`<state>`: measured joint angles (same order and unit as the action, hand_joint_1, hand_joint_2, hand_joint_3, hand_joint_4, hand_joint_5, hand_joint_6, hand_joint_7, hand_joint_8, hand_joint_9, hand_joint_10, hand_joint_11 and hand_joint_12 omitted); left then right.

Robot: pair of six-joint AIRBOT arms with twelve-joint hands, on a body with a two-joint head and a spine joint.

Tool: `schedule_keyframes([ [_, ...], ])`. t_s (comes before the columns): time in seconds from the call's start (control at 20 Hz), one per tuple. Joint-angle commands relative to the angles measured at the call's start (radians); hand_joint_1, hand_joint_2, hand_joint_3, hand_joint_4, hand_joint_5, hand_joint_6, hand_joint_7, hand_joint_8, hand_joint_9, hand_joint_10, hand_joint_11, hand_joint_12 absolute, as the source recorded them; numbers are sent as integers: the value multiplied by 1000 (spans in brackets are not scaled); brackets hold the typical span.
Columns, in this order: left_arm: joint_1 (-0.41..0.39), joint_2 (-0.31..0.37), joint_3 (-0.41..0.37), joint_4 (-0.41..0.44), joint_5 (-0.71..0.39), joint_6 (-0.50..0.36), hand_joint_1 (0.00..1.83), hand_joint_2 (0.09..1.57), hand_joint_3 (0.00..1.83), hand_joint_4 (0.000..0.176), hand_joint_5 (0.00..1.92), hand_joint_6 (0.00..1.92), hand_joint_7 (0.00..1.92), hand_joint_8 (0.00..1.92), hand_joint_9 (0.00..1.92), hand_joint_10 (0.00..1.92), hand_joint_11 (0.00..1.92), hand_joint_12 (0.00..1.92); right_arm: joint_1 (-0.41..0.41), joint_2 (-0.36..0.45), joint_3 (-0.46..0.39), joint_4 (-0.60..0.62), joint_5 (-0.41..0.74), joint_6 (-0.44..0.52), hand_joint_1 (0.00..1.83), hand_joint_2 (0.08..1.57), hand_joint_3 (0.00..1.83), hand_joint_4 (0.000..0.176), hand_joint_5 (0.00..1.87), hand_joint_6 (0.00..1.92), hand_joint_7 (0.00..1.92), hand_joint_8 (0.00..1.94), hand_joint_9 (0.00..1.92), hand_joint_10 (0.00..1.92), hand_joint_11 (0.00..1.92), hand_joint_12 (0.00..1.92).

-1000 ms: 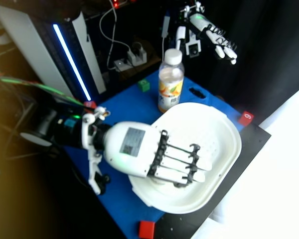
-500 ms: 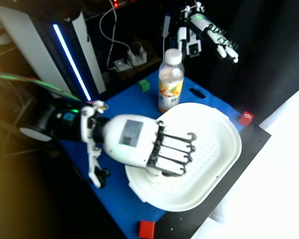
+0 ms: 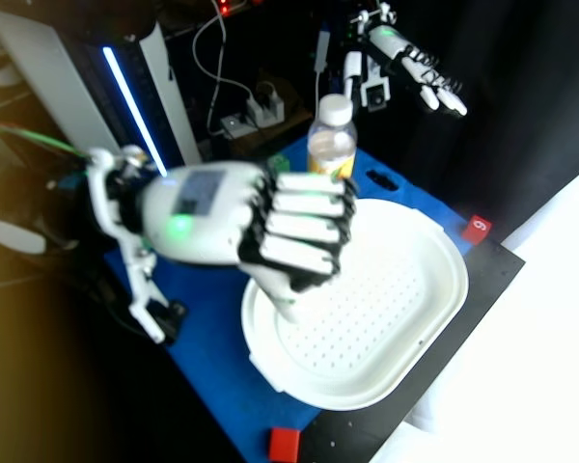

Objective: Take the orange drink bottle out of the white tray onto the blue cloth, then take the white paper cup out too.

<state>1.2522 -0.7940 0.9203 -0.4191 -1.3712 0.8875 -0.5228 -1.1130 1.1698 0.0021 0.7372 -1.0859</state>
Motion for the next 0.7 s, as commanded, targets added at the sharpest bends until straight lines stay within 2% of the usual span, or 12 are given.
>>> schedule_keyframes([
  [0.0, -3, 0, 2, -6, -134, -3, 627, 1037, 0, 70, 113, 5, 0, 0, 0, 0, 7, 10, 17, 11, -14, -12, 161, -1, 880, 1254, 8, 0, 0, 1371, 1, 1521, 276, 1859, 545, 1921],
  [0.05, -2, 0, 2, -7, -135, -3, 646, 1040, 1, 59, 111, 4, 0, 0, 0, 0, 3, 9, 17, 28, -36, -27, 177, 3, 891, 1252, 6, 0, 0, 1405, 0, 1478, 279, 1878, 566, 1921],
  [0.1, -2, 0, 1, -9, -138, -3, 660, 1048, 4, 53, 110, 3, 0, 0, 0, 0, 11, 14, 17, 31, -69, -42, 198, 11, 915, 1253, 6, 0, 0, 1379, 0, 1344, 198, 1879, 475, 1921],
  [0.15, -1, 0, 0, -10, -139, -3, 668, 1052, 5, 53, 107, 2, 0, 0, 0, 0, 1, 11, 17, 59, -87, -59, 214, 35, 938, 1259, 6, 0, 0, 1307, 0, 1320, 176, 1851, 409, 1921],
  [0.2, -1, 0, -1, -13, -142, -3, 661, 1069, 12, 42, 102, 0, 0, 0, 0, 0, 0, 11, 6, 83, -104, -95, 227, 99, 969, 1258, 4, 0, 0, 1281, 18, 1412, 167, 1829, 366, 1921],
  [0.3, 7, 0, -3, -20, -150, -3, 644, 1078, 13, 54, 95, 0, 0, 0, 0, 0, 0, 0, -32, 110, -110, -164, 248, 239, 928, 1293, 16, 0, 0, 1323, 3, 1525, 52, 1886, 229, 1921],
  [0.4, 16, 1, -7, -28, -159, -4, 647, 1080, 11, 42, 88, 0, 0, 0, 0, 0, 13, 6, -74, 136, -118, -216, 275, 365, 902, 1283, 7, 0, 0, 1413, 19, 1591, 73, 1879, 141, 1921],
  [0.45, 19, 1, -8, -32, -163, -4, 659, 1087, 12, 46, 93, 2, 0, 0, 0, 0, 10, 6, -93, 144, -120, -246, 285, 423, 870, 1276, 3, 0, 0, 1404, 38, 1550, 70, 1862, 129, 1921],
  [0.5, 21, 1, -8, -35, -167, -4, 671, 1088, 10, 42, 102, 5, 0, 0, 0, 0, 7, 5, -110, 150, -123, -274, 288, 479, 928, 1254, 0, 0, 44, 1414, 85, 1544, 133, 1896, 238, 1921],
  [0.55, 24, 1, -9, -38, -172, -4, 687, 1095, 11, 32, 107, 7, 0, 0, 0, 0, 15, 10, -131, 155, -128, -304, 289, 509, 876, 1259, 0, 0, 14, 1464, 89, 1571, 197, 1903, 339, 1921],
  [0.6, 25, 1, -10, -39, -172, -4, 677, 1094, 9, 30, 111, 8, 0, 0, 0, 0, 25, 15, -148, 158, -131, -319, 287, 523, 830, 1272, 2, 0, 2, 1496, 62, 1614, 211, 1894, 327, 1921],
  [0.65, 25, 1, -10, -40, -172, -4, 688, 1092, 7, 23, 112, 8, 0, 0, 0, 0, 26, 18, -168, 161, -131, -320, 281, 528, 840, 1280, 5, 0, 0, 1441, 51, 1639, 132, 1852, 106, 1921],
])
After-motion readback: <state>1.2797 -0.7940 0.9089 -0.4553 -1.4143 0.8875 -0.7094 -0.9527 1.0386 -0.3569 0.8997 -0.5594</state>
